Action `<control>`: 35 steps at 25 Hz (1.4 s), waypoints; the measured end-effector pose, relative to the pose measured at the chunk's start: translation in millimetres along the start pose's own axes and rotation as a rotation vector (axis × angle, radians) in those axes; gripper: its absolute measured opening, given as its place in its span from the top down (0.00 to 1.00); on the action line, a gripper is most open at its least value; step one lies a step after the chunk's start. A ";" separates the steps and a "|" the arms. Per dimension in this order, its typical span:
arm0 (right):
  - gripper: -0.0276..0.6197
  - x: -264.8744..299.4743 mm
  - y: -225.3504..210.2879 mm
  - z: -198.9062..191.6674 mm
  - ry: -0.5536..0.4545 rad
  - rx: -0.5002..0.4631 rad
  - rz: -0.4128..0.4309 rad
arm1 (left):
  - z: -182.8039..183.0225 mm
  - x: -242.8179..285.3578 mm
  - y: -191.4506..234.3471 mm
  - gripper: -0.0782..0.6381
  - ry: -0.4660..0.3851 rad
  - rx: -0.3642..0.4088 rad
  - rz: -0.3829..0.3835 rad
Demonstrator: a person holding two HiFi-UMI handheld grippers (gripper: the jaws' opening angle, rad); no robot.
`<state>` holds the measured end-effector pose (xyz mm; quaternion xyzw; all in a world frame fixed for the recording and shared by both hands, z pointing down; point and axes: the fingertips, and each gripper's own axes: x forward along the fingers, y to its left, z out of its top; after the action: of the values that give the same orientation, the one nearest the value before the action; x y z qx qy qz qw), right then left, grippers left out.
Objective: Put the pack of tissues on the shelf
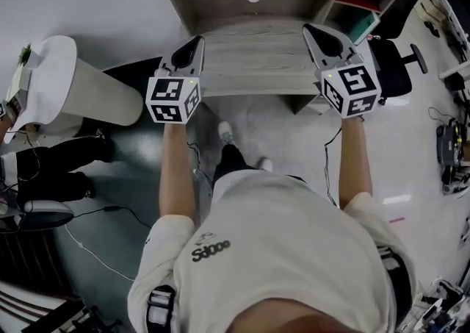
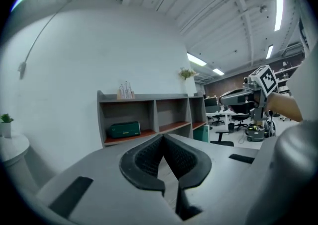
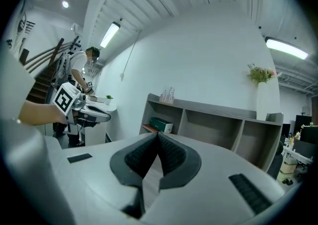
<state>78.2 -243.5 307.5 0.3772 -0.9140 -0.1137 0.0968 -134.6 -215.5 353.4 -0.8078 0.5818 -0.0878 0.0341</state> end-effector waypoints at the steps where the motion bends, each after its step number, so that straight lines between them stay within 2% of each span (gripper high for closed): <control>1: 0.96 -3.8 3.7 2.1 -0.006 -0.004 0.004 | 3.3 -6.5 -2.2 0.87 -0.007 0.007 0.007; 7: 0.96 -26.0 24.4 15.3 -0.034 -0.038 0.025 | 15.5 -40.6 -24.1 0.87 -0.003 0.094 0.021; 17: 0.96 -50.7 48.0 33.2 -0.061 -0.059 0.048 | 42.7 -77.5 -44.8 0.87 -0.044 0.134 0.031; 35: 0.96 -54.2 33.7 17.0 -0.017 -0.108 0.024 | 25.9 -54.7 -65.0 0.87 0.009 0.189 0.005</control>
<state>89.0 -179.4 295.7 0.3593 -0.9119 -0.1648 0.1107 -86.0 -144.2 332.6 -0.7990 0.5733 -0.1459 0.1077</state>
